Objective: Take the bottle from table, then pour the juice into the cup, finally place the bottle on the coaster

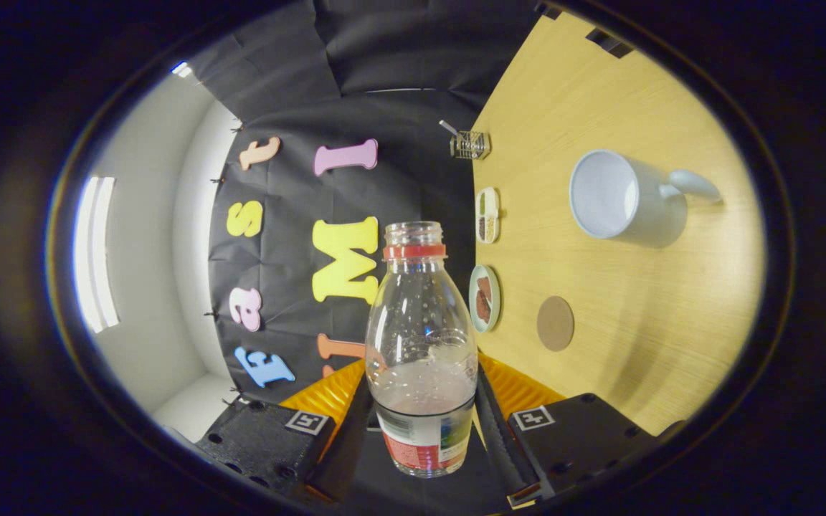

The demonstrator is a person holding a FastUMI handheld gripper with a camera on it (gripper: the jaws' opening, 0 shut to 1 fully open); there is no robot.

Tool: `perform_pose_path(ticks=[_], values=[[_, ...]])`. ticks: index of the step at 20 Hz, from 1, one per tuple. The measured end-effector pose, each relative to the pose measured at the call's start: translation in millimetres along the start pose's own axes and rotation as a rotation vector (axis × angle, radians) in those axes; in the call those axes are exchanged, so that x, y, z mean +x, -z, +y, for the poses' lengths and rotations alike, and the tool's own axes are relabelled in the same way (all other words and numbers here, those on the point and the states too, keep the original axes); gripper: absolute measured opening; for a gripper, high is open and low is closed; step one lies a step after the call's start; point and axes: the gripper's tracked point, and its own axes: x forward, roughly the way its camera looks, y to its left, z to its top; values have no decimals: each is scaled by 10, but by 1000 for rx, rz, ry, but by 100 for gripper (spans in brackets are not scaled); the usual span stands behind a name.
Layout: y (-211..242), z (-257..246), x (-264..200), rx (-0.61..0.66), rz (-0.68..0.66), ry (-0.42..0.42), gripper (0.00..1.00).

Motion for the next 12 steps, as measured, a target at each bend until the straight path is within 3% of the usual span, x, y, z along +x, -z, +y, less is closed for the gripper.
perform_pose_path(ticks=[12], values=[[-36,-67,-26,139,4,-6,78]])
